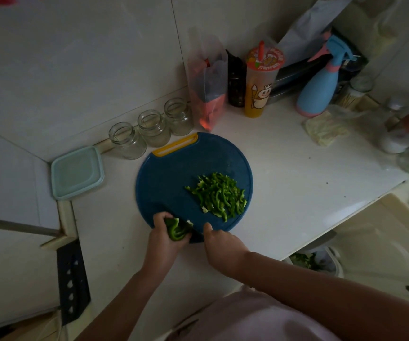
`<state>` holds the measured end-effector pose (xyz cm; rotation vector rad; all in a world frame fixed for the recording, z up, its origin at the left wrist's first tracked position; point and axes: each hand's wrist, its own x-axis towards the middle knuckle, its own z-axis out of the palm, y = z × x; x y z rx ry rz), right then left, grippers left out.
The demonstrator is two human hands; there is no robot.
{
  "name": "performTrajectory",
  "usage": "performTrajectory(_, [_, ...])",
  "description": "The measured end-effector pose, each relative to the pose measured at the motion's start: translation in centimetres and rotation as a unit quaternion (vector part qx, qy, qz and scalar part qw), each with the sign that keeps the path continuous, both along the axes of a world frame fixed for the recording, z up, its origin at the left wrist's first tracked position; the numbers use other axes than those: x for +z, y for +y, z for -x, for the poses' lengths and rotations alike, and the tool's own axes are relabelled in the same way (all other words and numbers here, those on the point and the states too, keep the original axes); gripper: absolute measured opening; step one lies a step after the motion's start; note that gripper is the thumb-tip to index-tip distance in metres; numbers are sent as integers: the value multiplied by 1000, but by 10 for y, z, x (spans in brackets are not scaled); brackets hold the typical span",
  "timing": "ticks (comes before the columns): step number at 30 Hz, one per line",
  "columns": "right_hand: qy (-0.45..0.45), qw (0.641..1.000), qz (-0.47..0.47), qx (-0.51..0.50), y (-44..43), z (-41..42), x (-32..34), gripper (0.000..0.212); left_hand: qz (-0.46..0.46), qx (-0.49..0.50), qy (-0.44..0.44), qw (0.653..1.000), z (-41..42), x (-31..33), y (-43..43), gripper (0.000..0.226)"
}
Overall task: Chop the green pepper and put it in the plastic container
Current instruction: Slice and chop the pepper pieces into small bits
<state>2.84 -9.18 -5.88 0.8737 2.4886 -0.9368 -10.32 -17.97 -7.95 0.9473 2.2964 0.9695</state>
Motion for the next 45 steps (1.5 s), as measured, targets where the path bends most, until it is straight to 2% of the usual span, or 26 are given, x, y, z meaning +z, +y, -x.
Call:
performTrajectory(3, [-11, 1000, -8, -5, -5, 9, 3, 35, 6, 8, -15, 1000, 0, 0, 0, 57])
performTrajectory(6, [-6, 999, 7, -31, -5, 25, 4, 28, 13, 1, -47, 999, -2, 1, -2, 59])
performTrajectory(10, [38, 986, 80, -141, 3, 24, -1, 28, 11, -24, -49, 998, 0, -6, -6, 61])
performTrajectory(14, [60, 977, 69, -194, 20, 4, -1, 24, 3, -54, -21, 998, 2, -5, -7, 56])
performTrajectory(17, [67, 982, 42, -170, 20, -3, 3, 23, -15, -36, -18, 999, 0, -6, -8, 54])
performTrajectory(22, [43, 998, -44, -30, 1, -9, 0, 29, -29, 10, -22, 999, -4, -8, -3, 59])
performTrajectory(26, [39, 997, -72, 11, -6, -7, -3, 27, -25, 25, -21, 999, -6, -5, -1, 62])
performTrajectory(30, [29, 995, -86, 27, -7, -7, -2, 24, -24, 34, -21, 999, -8, -6, -2, 62])
performTrajectory(45, [-4, 998, -61, 19, -9, -2, 3, 44, -15, 47, -59, 997, -9, -8, -3, 61])
